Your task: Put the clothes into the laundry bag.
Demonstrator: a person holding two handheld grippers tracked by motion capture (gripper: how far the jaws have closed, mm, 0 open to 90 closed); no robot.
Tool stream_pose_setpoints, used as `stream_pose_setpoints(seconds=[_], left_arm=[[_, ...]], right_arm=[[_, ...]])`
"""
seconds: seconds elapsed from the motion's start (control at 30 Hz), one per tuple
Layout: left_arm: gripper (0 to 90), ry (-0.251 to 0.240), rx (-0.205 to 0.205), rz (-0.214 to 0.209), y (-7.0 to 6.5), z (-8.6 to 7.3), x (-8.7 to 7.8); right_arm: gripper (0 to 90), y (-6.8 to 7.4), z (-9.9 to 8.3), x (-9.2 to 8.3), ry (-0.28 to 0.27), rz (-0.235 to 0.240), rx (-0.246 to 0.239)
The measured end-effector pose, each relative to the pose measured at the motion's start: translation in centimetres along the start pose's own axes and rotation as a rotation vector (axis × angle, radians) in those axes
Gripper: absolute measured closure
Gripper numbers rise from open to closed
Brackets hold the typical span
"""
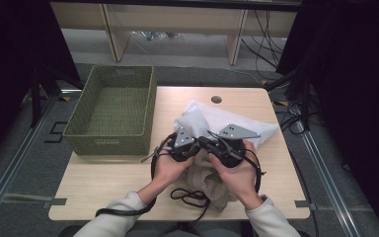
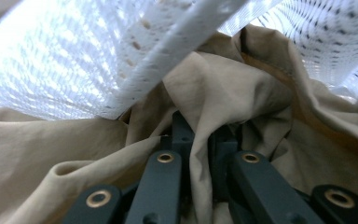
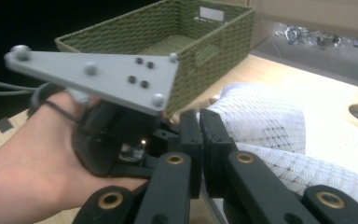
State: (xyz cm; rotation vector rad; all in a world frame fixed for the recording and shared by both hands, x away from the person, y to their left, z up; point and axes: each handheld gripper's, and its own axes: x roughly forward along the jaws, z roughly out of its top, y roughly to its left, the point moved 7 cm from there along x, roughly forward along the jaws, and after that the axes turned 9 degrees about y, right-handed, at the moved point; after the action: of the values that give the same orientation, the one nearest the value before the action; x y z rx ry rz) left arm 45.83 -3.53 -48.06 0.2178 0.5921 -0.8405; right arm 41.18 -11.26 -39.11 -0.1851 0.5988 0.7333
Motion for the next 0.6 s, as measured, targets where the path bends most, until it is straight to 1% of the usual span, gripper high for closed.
stream_pose_setpoints(seconds=[0.03,0.07,0.1,0.13,0.17,0.2,0.23,0.27,0.33,0.37,0.4,0.43,0.47,0.53,0.57,0.6], left_arm=[[83.3,-0.007,0.001,-0.002,-0.1,0.1,0.0],[82.2,-0.014,-0.005,-0.013,-0.3,0.1,0.0],[79.6,-0.013,0.002,-0.017,-0.4,0.0,-0.1],[75.9,-0.017,0.004,-0.016,-0.3,-0.1,-0.2],[71.2,-0.014,0.002,-0.025,-0.4,-0.2,-0.5],[66.5,-0.017,-0.011,-0.042,-0.5,-0.2,-0.7],[60.6,-0.018,-0.011,-0.050,-0.5,-0.3,-1.0],[56.1,-0.021,-0.011,-0.057,-0.6,-0.4,-1.5],[47.7,-0.015,-0.010,-0.059,-0.6,-0.6,-2.6],[44.7,-0.013,-0.006,-0.064,-0.6,-0.8,-3.2],[42.3,-0.015,-0.011,-0.077,-0.6,-0.9,-3.7],[40.0,-0.014,-0.005,-0.076,-0.5,-1.0,-4.3],[38.7,-0.015,0.005,-0.071,-0.4,-1.1,-4.8],[36.7,-0.019,0.002,-0.064,-0.1,-1.2,-5.9],[35.9,-0.027,0.001,-0.060,0.1,-1.2,-6.5],[35.3,-0.033,0.003,-0.057,0.3,-1.2,-6.8]], right_arm=[[89.7,0.1,-0.1,0.0,0.007,0.019,0.029],[89.7,-0.1,-0.1,0.0,0.010,0.019,0.033],[89.7,-0.4,-0.1,0.0,0.000,-0.002,0.025],[89.7,-0.5,-0.2,-0.1,0.016,-0.001,0.027],[89.7,-0.6,-0.2,-0.2,0.018,-0.005,0.019],[89.7,-0.8,-0.3,-0.2,0.015,-0.015,0.015],[89.6,-0.9,-0.4,-0.2,0.022,-0.017,0.018],[89.6,-1.1,-0.4,-0.1,0.018,-0.020,0.001],[89.6,-1.0,-0.6,-0.1,0.033,-0.025,0.026],[89.6,-1.2,-0.5,0.1,0.018,-0.021,0.002],[89.6,-1.2,-0.6,0.1,0.024,-0.027,0.004],[89.6,-1.4,-0.6,0.1,0.028,-0.036,0.000],[89.6,-1.4,-0.6,0.1,0.030,-0.038,0.004],[89.6,-1.4,-0.6,0.1,0.034,-0.042,0.005],[89.6,-1.5,-0.6,0.1,0.031,-0.046,-0.002],[89.6,-1.2,-0.7,0.1,0.040,-0.041,0.024]])
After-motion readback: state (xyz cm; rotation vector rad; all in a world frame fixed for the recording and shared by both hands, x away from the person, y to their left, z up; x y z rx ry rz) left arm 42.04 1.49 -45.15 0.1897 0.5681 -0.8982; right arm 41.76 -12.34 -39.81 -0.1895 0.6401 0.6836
